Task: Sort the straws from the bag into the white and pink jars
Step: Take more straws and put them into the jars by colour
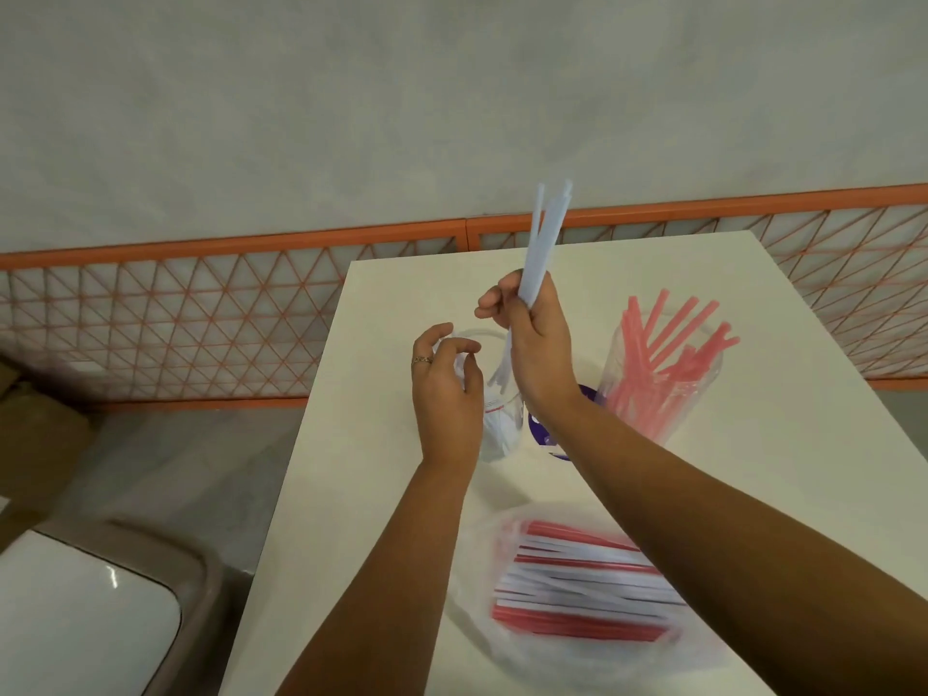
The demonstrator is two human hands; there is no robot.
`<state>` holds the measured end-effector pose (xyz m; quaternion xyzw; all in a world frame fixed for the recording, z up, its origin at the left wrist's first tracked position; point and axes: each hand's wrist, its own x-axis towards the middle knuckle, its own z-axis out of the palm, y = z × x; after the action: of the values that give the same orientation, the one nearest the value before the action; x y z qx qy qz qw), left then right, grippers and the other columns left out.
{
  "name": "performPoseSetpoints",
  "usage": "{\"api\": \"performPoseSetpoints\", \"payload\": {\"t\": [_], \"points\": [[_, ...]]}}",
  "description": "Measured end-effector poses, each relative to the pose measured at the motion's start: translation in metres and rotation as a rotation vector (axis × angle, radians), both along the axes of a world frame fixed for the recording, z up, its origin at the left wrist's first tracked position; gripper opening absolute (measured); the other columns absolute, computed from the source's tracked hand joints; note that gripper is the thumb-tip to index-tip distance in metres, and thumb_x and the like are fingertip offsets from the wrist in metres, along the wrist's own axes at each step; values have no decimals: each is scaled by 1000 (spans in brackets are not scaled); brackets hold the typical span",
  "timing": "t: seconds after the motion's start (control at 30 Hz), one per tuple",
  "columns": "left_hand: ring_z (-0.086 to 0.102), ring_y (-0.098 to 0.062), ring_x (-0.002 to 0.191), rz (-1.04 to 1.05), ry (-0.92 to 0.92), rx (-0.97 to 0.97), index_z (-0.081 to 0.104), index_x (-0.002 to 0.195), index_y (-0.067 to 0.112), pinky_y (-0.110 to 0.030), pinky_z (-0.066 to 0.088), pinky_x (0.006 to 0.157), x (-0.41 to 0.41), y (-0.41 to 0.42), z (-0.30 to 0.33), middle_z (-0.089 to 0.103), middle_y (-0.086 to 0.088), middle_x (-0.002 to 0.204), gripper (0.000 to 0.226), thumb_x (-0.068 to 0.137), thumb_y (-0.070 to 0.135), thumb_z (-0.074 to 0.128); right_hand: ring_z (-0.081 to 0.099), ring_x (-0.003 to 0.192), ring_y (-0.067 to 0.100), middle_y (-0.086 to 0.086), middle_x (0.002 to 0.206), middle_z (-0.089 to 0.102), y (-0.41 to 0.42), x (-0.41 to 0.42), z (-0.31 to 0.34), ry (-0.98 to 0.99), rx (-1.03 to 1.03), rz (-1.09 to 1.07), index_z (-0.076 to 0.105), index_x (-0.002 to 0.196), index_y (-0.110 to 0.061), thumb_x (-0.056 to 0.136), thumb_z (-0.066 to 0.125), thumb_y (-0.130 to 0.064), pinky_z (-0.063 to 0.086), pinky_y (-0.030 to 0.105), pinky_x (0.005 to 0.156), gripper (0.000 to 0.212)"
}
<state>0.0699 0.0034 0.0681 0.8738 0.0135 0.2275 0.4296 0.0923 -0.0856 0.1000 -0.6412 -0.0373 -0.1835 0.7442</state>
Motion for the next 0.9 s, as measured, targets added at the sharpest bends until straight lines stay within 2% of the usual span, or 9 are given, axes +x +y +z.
{"api": "performPoseSetpoints", "payload": {"t": [0.1,0.23,0.33,0.5,0.6,0.7,0.8,0.9], "points": [[51,-16,118,-20,-3,0,66,100,8,6,29,86,1,1,-2,52,-6,127,15,91,9,54,62,73,6,0,80,59,3,1,-9,48,-57,-20,49,91,-15,96,36,1,53,18,75,21],[50,-15,119,-21,-14,-4,66,100,8,8,29,86,2,1,-5,52,-6,127,15,92,10,53,62,72,-1,-5,81,60,4,3,-16,86,-119,-29,50,93,-9,97,39,-2,52,14,73,13],[50,-15,119,-23,-12,-16,66,102,8,8,28,85,2,0,-6,52,-6,128,17,92,11,52,61,69,-1,-4,80,59,4,3,-16,93,-113,-15,51,92,-9,97,37,-2,53,16,73,16],[50,-11,115,-25,-19,-24,66,103,8,8,29,85,1,2,-6,53,-7,127,17,92,12,54,50,58,2,-1,77,59,4,6,7,4,-69,-21,51,87,-18,98,32,0,44,15,60,28],[51,-11,113,-26,-23,-39,65,106,6,7,30,86,0,2,-6,53,-8,127,19,92,10,52,51,63,5,1,79,58,5,10,22,-69,-2,0,51,88,-20,99,32,-2,45,18,64,29],[52,-14,116,-27,-21,-50,64,109,6,4,30,88,-1,1,-6,53,-8,128,21,93,11,50,57,71,4,3,82,58,7,10,18,-52,5,46,51,88,-20,100,32,-2,48,17,70,28],[51,-13,117,-31,-22,-42,63,111,8,6,29,87,0,1,-6,53,-7,129,22,94,12,50,59,76,6,1,86,59,6,11,3,34,-94,73,51,93,-15,99,36,-5,49,17,74,19],[51,-14,119,-33,-10,-47,63,111,8,7,29,86,0,3,-7,52,-6,130,22,94,12,50,62,77,-1,-3,89,62,2,11,-12,94,-180,67,52,99,-9,95,46,-4,50,13,76,9]]}}
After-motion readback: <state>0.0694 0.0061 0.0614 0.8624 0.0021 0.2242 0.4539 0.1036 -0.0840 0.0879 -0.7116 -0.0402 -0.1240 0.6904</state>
